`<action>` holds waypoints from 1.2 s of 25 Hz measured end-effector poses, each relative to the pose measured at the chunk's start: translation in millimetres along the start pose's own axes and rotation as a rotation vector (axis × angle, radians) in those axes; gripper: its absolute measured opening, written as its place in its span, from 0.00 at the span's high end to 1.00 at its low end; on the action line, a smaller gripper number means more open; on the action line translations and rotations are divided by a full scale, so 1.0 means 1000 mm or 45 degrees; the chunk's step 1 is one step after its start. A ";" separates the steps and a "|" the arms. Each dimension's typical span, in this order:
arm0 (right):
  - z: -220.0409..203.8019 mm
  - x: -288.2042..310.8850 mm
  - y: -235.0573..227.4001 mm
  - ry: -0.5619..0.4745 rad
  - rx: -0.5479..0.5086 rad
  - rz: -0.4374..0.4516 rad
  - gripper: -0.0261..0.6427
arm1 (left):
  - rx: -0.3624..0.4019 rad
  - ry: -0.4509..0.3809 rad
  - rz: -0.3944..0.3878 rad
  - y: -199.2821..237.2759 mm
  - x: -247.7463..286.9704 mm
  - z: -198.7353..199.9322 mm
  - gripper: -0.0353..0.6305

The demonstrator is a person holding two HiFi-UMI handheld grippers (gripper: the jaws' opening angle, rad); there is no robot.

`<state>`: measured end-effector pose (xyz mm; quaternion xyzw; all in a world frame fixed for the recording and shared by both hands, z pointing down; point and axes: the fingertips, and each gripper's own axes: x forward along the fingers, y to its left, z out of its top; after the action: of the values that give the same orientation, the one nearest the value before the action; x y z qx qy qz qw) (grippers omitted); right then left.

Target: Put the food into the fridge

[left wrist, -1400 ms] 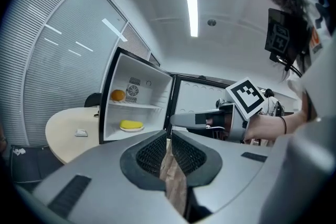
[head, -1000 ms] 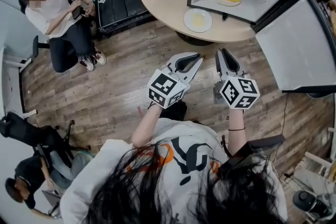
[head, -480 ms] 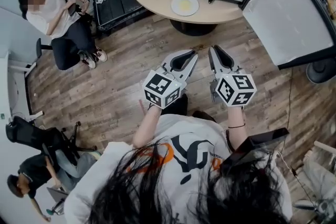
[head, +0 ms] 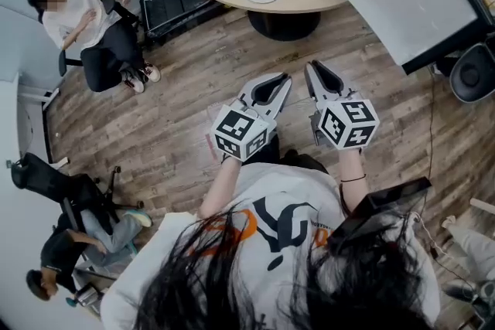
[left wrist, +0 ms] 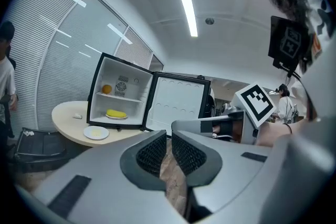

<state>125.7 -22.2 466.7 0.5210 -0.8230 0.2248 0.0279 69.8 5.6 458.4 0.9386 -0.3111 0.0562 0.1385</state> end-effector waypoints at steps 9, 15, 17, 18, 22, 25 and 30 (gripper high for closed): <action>-0.021 -0.053 0.020 -0.003 -0.036 0.018 0.87 | 0.030 -0.024 0.023 -0.053 -0.033 -0.017 0.91; -0.020 -0.060 0.018 0.001 -0.044 0.022 0.87 | 0.040 -0.021 0.029 -0.056 -0.031 -0.015 0.91; -0.019 -0.060 0.019 0.000 -0.041 0.018 0.87 | 0.042 -0.021 0.030 -0.055 -0.033 -0.013 0.91; -0.019 -0.061 0.019 -0.001 -0.038 0.015 0.87 | 0.043 -0.020 0.028 -0.055 -0.033 -0.013 0.91; -0.018 -0.063 0.017 -0.007 -0.029 0.007 0.87 | 0.051 -0.017 0.019 -0.054 -0.031 -0.012 0.91; -0.017 -0.067 0.018 -0.020 -0.031 0.005 0.87 | 0.063 -0.025 0.016 -0.058 -0.034 -0.011 0.91; -0.014 -0.066 0.024 -0.031 -0.037 0.005 0.88 | 0.074 -0.036 0.016 -0.057 -0.041 -0.008 0.91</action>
<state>132.3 47.6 452.2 0.5218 -0.8273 0.2066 0.0247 71.2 74.6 445.1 0.9409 -0.3172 0.0527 0.1065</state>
